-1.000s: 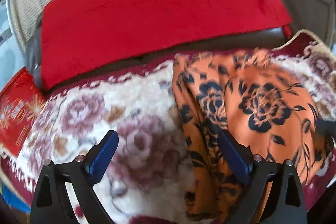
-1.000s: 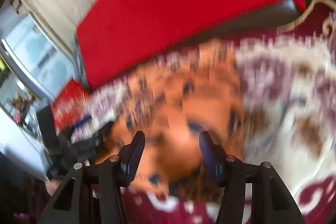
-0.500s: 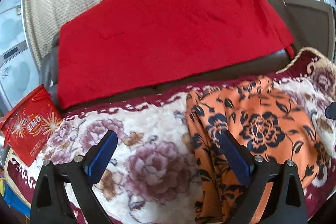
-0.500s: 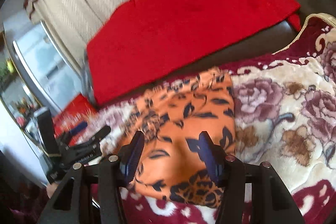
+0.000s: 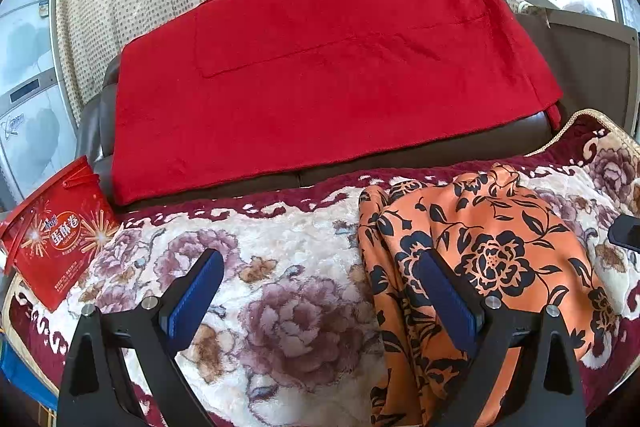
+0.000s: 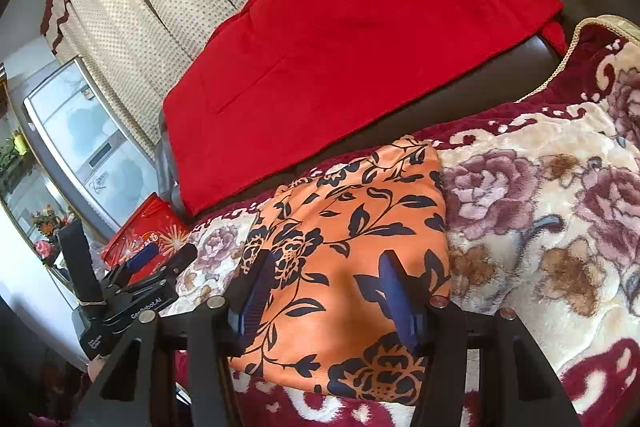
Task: Fold small clothes
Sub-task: 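Release the shirt and flatten it with both grippers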
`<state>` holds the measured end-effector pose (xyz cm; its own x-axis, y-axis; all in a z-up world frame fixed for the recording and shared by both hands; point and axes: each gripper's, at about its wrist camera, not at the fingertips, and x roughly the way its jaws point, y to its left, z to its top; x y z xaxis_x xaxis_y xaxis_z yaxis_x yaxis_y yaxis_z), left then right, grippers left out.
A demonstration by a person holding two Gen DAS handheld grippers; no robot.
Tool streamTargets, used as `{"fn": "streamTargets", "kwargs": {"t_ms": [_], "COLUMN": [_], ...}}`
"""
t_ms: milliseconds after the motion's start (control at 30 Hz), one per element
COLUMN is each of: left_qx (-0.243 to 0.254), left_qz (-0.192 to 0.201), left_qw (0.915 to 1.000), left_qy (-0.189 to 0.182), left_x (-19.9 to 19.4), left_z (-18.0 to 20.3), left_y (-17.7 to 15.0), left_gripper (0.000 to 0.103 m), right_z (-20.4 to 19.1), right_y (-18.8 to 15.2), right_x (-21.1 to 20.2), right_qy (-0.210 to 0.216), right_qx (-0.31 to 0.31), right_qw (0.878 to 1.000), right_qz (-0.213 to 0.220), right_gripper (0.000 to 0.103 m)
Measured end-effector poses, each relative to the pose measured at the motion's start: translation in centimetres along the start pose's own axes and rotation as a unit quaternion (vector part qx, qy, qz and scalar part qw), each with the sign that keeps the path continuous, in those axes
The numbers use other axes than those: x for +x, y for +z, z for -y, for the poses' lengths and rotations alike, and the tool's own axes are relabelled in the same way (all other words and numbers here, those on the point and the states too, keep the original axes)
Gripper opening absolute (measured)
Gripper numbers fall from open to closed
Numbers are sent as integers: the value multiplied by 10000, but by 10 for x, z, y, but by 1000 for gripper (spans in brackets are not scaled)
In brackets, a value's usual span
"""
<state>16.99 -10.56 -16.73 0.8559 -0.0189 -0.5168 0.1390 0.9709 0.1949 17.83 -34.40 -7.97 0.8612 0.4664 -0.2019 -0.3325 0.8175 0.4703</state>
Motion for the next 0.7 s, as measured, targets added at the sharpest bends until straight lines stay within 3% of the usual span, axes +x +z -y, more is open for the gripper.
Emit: {"fn": "streamTargets", "kwargs": {"t_ms": [367, 500, 567, 700], "left_qx": [-40, -58, -90, 70], "left_qz": [-135, -686, -973, -1339], "left_qw": [9999, 9970, 9938, 9895], "left_qy": [-45, -346, -524, -534], "left_x": [8, 30, 42, 60], "left_z": [10, 22, 27, 34], "left_y": [0, -6, -10, -24], "left_gripper": [98, 98, 98, 98], "right_z": [8, 13, 12, 10], "right_y": [0, 24, 41, 66], "right_x": [3, 28, 50, 105], "right_qy": [44, 210, 30, 151], "right_qx": [92, 325, 297, 387], "right_qw": [9999, 9984, 9980, 9929], "right_qz": [-112, -404, -560, -1114], "right_gripper": [58, 58, 59, 59]}}
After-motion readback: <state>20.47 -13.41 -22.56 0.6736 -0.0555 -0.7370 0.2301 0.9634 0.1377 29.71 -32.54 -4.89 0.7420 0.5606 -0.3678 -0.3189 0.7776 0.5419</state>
